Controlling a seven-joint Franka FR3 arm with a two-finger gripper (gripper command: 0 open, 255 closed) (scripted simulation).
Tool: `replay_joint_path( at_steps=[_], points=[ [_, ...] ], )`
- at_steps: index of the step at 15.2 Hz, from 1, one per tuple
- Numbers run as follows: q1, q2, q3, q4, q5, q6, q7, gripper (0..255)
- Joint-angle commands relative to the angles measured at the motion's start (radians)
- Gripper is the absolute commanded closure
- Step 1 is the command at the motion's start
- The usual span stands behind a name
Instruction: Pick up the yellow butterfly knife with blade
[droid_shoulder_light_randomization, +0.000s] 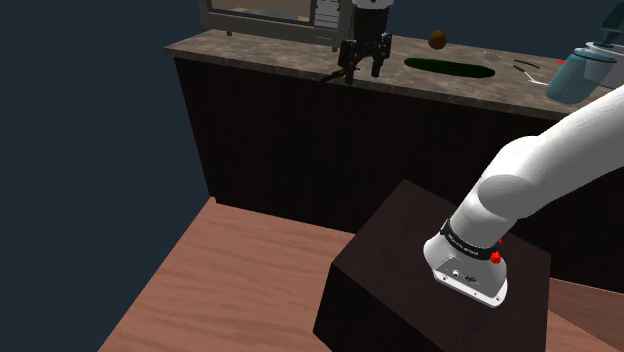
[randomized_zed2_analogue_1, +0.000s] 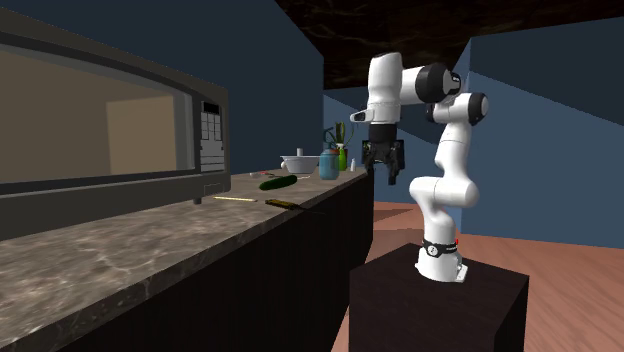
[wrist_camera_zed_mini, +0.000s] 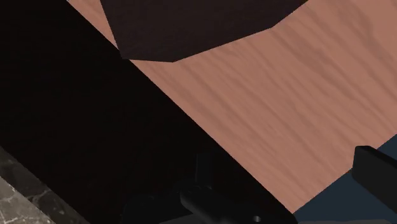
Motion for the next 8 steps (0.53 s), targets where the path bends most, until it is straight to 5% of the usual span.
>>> replay_joint_path(
  at_steps=[1,8],
  points=[
    [-0.024,0.077,-0.002,0.061,0.000,0.020,0.062,0],
    [-0.090,0.310,-0.028,0.267,-0.001,0.066,0.258,0]
  ],
)
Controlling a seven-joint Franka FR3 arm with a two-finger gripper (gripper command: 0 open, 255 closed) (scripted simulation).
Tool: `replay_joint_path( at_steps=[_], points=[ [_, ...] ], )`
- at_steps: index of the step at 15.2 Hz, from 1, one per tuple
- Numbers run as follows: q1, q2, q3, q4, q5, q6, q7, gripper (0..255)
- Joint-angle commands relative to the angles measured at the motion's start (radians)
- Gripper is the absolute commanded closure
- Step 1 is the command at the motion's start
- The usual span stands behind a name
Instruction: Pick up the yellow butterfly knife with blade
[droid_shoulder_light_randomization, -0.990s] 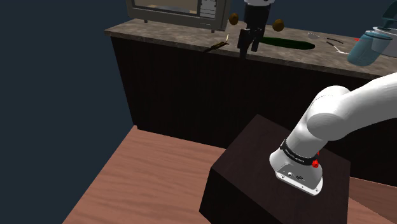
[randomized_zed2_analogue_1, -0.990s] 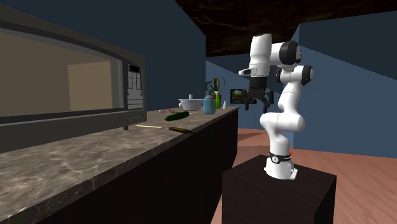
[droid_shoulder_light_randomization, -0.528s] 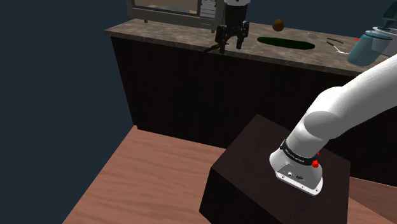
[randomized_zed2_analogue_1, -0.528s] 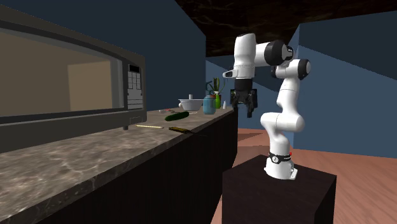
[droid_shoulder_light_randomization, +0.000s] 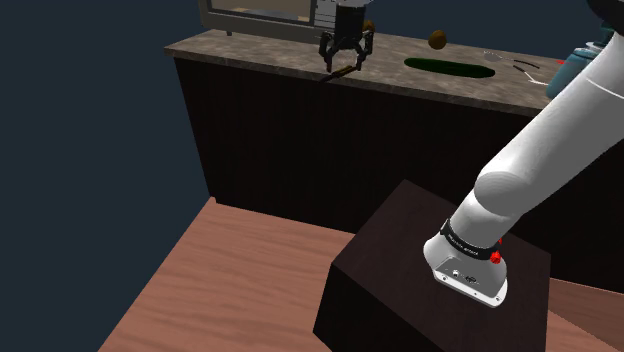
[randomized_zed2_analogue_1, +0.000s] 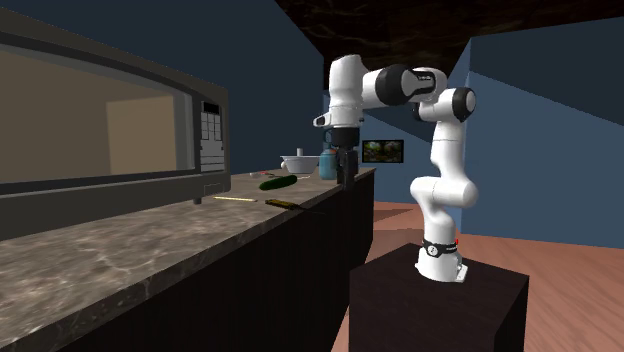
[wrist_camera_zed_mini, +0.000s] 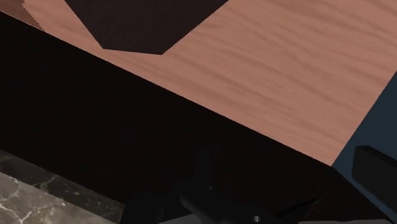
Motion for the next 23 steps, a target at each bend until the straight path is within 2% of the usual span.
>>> replay_joint_path(
  at_steps=[1,10,18,20,21,23],
  points=[
    [-0.017,0.063,-0.011,0.061,0.001,0.008,0.056,0],
    [-0.090,0.325,-0.085,0.349,0.025,0.011,0.266,0],
    [-0.092,0.333,-0.088,0.258,0.027,0.111,0.271,0],
    [-0.092,0.333,-0.088,0.258,0.027,0.111,0.271,0],
    [-0.091,0.333,-0.087,0.258,0.026,0.111,0.272,255],
    [-0.092,0.333,-0.088,0.257,0.027,0.112,0.271,255]
  ],
)
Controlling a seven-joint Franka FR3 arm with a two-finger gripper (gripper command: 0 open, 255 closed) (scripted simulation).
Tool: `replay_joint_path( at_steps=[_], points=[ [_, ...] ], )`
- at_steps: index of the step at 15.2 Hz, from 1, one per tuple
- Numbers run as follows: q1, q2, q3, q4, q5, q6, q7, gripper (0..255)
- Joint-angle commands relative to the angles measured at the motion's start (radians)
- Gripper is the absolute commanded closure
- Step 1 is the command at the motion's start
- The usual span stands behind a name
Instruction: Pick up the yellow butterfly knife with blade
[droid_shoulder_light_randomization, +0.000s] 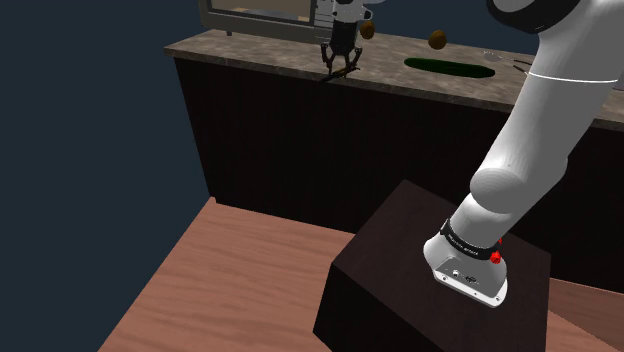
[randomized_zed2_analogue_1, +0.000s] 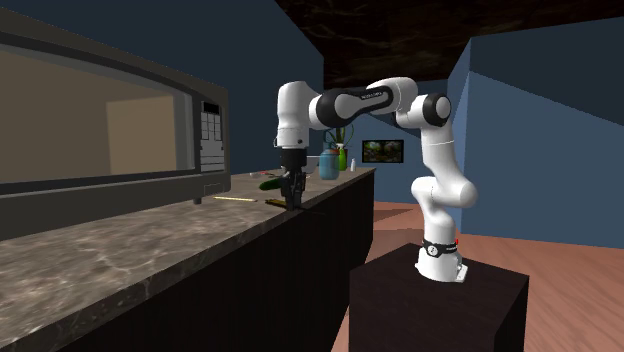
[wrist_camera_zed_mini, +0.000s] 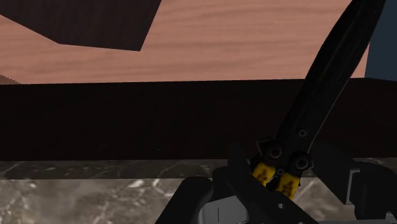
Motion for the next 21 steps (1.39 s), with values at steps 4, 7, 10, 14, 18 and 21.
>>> replay_joint_path(
  at_steps=[4,7,10,14,18,21],
  points=[
    [0.000,0.000,0.000,-0.002,0.000,0.001,0.000,255],
    [0.000,0.001,0.000,-0.001,0.000,0.001,0.000,255],
    [0.000,-0.002,0.000,0.036,0.000,-0.039,0.000,255],
    [0.000,-0.002,0.000,0.089,0.000,-0.092,0.000,255],
    [0.000,0.001,0.000,0.148,0.000,-0.147,0.000,255],
    [0.000,0.007,0.000,0.196,0.000,-0.190,0.000,255]
  ],
)
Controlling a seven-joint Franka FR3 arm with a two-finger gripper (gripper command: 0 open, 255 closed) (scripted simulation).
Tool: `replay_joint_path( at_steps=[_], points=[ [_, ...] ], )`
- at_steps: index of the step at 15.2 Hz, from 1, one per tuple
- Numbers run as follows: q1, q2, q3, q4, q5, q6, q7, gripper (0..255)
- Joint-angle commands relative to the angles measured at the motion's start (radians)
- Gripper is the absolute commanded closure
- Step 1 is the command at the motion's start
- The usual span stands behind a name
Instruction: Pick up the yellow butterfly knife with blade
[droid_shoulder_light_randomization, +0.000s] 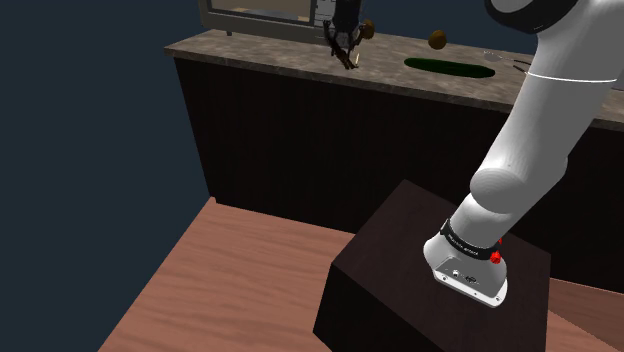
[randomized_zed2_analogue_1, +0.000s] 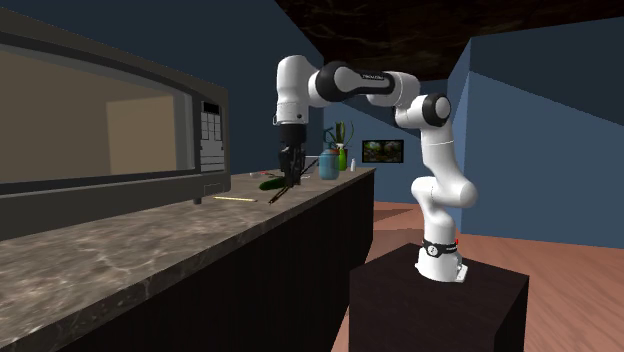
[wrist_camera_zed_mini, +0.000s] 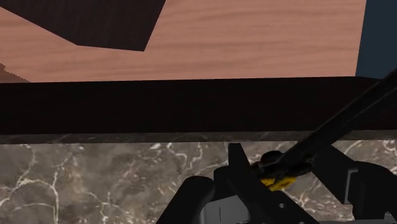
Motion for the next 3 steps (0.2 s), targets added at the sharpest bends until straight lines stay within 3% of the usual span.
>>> replay_joint_path(
  at_steps=[1,3],
  points=[
    [0.000,0.002,0.000,0.032,0.000,-0.031,0.000,255],
    [0.000,0.002,0.000,0.035,0.000,-0.033,0.000,255]
  ],
)
